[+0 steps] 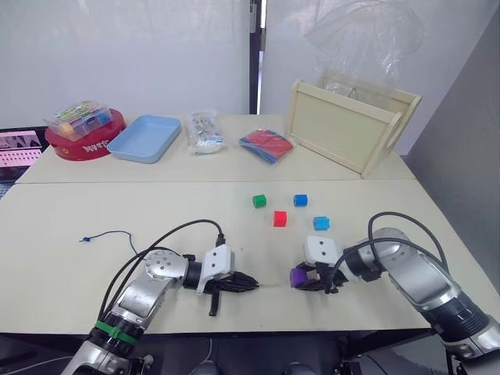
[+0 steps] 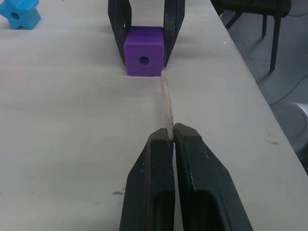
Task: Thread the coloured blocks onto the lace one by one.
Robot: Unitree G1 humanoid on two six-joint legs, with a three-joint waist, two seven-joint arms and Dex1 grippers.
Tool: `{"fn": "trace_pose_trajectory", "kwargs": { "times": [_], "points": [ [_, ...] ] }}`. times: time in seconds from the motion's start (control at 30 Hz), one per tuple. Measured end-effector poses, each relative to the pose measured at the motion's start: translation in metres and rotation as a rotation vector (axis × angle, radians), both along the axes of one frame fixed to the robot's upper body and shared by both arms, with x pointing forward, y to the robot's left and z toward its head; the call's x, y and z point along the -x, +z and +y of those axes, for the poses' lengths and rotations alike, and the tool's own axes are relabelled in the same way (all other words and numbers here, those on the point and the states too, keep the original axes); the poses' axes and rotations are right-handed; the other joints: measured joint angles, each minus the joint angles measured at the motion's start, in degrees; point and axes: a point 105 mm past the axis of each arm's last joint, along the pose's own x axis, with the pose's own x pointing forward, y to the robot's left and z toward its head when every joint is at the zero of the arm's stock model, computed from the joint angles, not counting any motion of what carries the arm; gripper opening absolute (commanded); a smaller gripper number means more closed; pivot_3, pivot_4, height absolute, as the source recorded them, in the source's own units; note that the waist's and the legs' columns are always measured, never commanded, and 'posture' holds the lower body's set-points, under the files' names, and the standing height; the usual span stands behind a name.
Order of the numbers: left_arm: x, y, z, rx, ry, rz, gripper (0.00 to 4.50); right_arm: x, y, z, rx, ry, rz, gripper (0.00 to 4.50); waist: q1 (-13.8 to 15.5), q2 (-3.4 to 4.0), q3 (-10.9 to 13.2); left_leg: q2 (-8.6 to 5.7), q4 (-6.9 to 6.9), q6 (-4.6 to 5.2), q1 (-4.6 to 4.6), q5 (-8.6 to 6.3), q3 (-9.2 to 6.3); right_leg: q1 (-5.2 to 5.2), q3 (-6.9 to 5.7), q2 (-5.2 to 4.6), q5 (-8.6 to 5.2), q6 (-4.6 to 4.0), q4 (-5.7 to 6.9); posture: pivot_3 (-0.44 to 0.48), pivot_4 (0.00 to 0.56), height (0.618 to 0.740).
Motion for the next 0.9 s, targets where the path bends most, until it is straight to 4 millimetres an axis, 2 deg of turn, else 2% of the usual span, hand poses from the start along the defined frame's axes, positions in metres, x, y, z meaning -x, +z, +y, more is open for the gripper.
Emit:
{"fn": "trace_pose_trajectory", "kwargs": {
  "times": [0.33,0.57,0.9],
  "points": [
    [-0.003,-0.002,-0.009,-0.004,-0.003,-0.007,0.0,0.001,-0.001,0.0,0.005,-0.008,-0.018,1.18,-0.03,-0.01,0.0,0.0,0.0,0.0,0.04,0.0,0.0,0.04,0.0,0.0,0.0,0.0,0.0,0.0,0.15,0.74],
    [-0.009,0.008,-0.015,0.004,-0.007,-0.047,0.0,0.001,-0.002,0.0,0.003,-0.018,-0.026,1.18,-0.05,-0.01,-0.01,0.0,0.0,0.0,0.15,0.0,0.0,0.15,0.01,0.0,0.0,0.0,0.0,0.0,0.15,0.74],
    [-0.009,0.004,-0.016,-0.028,-0.007,-0.052,0.0,0.002,-0.002,0.0,0.0,-0.029,-0.032,1.18,-0.01,-0.03,-0.02,0.0,0.0,0.0,0.18,0.0,0.0,0.19,0.0,0.0,0.0,0.0,-0.01,0.0,0.15,0.74]
  ]
}}
